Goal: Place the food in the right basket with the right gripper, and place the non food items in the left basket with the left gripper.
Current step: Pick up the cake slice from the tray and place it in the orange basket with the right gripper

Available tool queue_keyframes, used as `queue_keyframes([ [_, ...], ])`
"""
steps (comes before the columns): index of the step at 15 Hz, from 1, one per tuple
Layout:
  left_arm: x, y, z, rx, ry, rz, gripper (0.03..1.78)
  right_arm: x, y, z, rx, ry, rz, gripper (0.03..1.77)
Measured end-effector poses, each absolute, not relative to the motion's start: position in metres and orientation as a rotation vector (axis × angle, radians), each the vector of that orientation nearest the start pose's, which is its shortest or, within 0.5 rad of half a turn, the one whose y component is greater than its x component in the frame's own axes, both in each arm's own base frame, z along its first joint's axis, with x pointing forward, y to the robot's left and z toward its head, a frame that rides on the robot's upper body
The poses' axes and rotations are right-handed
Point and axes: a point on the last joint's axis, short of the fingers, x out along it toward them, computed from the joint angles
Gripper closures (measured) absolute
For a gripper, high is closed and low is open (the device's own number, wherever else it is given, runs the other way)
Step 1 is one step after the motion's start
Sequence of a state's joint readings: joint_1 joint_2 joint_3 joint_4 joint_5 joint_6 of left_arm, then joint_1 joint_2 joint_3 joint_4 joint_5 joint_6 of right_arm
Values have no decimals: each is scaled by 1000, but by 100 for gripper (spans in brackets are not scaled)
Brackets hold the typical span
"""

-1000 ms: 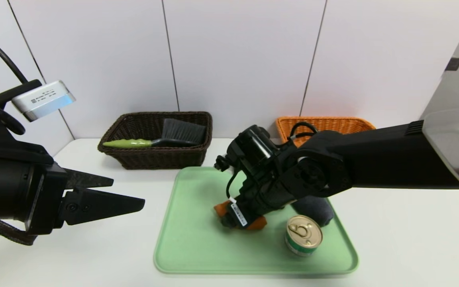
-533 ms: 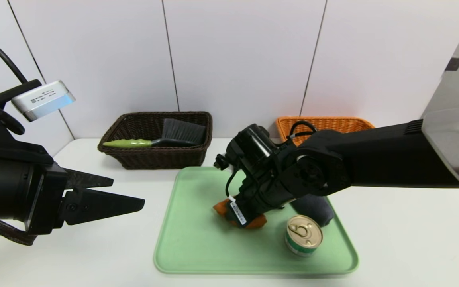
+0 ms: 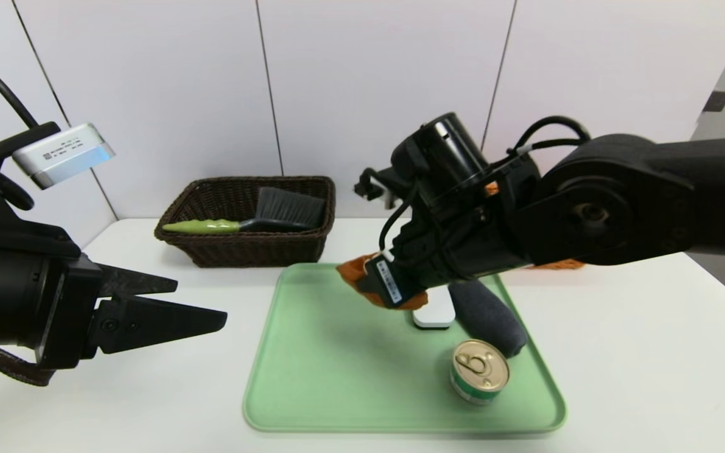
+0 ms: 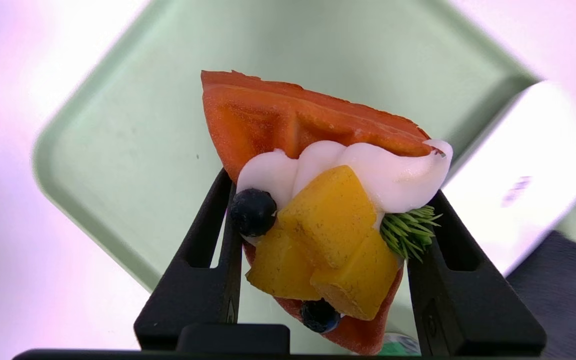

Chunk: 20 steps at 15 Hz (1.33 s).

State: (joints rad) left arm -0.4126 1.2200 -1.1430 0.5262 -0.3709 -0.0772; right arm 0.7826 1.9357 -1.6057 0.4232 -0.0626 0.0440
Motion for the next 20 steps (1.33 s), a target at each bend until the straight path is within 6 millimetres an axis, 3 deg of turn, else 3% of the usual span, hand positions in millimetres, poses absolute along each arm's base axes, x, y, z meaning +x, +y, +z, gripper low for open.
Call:
queue_keyframes([
  [4, 143, -71, 287, -58, 644, -735, 12, 277, 228, 261, -223, 605, 527, 91],
  [7, 142, -71, 287, -58, 640, -735, 12, 291, 199, 273, -189, 576, 442, 91],
  [14, 141, -71, 286, -60, 648, -734, 12, 331, 141, 277, -127, 558, 253, 92],
  [20, 142, -71, 285, -59, 650, -733, 12, 381, 127, 256, -111, 578, 172, 92],
])
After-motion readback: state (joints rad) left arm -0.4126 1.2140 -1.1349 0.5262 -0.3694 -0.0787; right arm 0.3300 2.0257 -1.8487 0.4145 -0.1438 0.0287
